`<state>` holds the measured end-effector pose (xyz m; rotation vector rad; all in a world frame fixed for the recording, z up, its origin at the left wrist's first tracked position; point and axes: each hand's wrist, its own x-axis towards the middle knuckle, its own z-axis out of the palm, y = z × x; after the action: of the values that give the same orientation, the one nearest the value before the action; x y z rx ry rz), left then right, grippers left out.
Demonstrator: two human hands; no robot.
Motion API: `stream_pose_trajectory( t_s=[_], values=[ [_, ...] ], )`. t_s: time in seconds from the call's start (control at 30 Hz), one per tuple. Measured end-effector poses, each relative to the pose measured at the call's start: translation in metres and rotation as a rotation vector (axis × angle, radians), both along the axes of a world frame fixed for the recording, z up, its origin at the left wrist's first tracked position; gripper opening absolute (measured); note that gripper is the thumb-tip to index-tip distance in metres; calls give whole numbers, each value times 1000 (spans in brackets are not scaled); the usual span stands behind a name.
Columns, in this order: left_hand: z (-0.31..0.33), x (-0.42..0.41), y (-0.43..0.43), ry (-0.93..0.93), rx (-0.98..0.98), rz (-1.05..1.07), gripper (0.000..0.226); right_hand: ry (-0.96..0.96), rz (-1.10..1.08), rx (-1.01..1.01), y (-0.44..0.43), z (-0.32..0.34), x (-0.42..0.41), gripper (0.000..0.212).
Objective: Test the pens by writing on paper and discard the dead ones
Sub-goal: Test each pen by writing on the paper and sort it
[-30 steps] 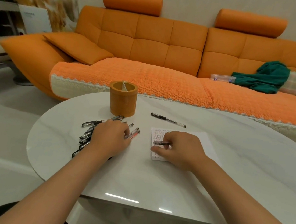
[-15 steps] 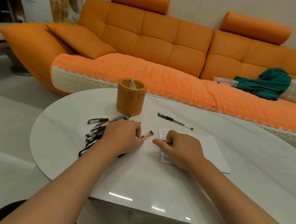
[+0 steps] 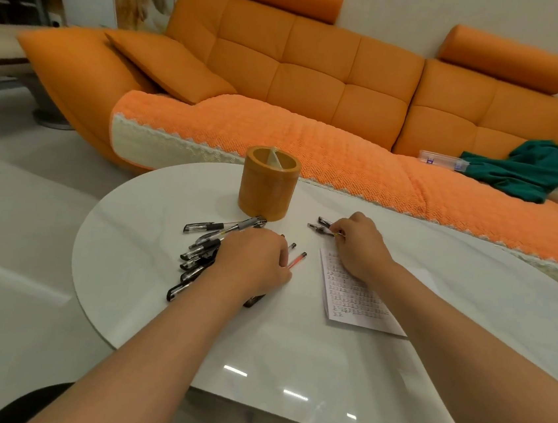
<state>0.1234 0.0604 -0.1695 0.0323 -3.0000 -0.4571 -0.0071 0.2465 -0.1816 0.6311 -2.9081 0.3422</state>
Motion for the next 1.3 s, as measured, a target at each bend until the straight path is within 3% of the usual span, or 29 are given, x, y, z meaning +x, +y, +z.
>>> stream_pose_trajectory(
  t_s=[0.23,0.43,0.57,0.8,1.03,1.13,1.3],
  values=[
    [3,-1,5,0,-91,1,20,63,1,102,2,4,-7,36],
    [11,0,12,18,-40,9,17,7,97,-107,6,12,18,37],
    [13,3,19,28,-11,-1,15,-167,176,-296,12,25,55,45],
    [16,6,33,68,97,-101,16,-180,230,-323,38,28,88,22],
    [17,3,33,19,118,-127,18,-187,70,-453,71,18,89,15],
    [15,1,31,-9,75,-105,21,-148,78,-417,78,17,91,17],
    [13,0,38,44,16,-149,22,54,171,-125,83,14,97,26]
  ],
)
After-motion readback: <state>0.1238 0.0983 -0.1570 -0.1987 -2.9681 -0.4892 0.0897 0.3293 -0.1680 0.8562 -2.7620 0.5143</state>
